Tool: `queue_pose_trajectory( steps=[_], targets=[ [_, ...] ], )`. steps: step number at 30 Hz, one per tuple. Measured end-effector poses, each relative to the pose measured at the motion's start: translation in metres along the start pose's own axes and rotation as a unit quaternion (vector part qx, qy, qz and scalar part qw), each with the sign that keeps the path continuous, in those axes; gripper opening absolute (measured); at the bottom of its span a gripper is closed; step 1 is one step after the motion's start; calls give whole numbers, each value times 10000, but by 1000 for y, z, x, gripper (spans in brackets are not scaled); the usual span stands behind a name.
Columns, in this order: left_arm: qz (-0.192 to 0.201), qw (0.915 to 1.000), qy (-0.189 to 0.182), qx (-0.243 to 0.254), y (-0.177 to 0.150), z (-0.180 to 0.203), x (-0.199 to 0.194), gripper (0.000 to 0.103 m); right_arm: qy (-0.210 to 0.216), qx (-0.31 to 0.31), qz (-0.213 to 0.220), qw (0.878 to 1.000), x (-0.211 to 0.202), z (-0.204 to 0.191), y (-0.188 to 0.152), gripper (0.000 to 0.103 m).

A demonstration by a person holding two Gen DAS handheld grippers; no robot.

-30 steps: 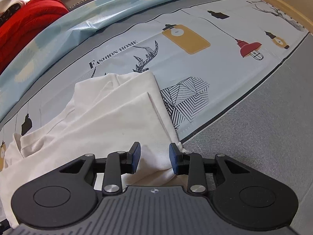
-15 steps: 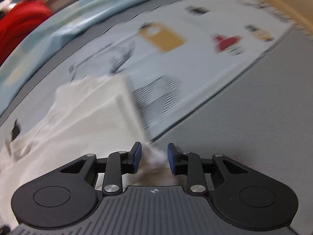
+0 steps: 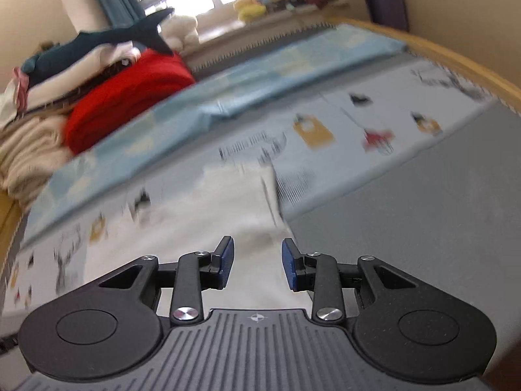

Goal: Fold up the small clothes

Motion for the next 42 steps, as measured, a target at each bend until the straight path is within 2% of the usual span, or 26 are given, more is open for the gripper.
queue_pose_trajectory(
  steps=[2,5,8,11,14,16,20,24,33,42],
  targets=[
    [-172,9994,50,-282,-38,-14,2,10,-120,9,-251,9996,-1,17,-34,34],
    [-801,9933,409,-722,-80,-34,17,10,-439,46,-740,9963,9,39,-76,34],
    [-913,9930,560,-505,-94,-38,23,12,-390,-31,-963,9946,14,40,-92,35],
    [-1149,9893,778,-453,-111,-48,30,14,-578,-332,-1214,9904,21,44,-108,40],
    [-1216,9879,794,-539,-118,-54,32,18,-699,-355,-1504,9855,27,51,-125,42],
    [-1301,9860,850,-609,-124,-56,36,25,-758,-393,-1639,9828,31,51,-133,43],
    [-1428,9829,1008,-580,-134,-56,42,26,-839,-517,-1807,9786,37,50,-145,45],
    [-1429,9818,1072,-651,-139,-58,46,26,-943,-822,-1822,9753,40,45,-148,46],
    [-1376,9829,1090,-561,-136,-56,49,26,-1047,-802,-1806,9747,40,41,-150,47],
    [-1358,9834,1102,-488,-136,-54,50,25,-948,-804,-1839,9751,40,41,-150,47]
  ],
)
Point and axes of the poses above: each gripper's, at about its wrist camera, not at the fingertips, and x roughly the way its jaws point, z to its right, y to its top, the point moved 7 cm from there along x, roughly the way its jaws point, and after that the axes turned 7 degrees about -x, right-handed, at the moved point
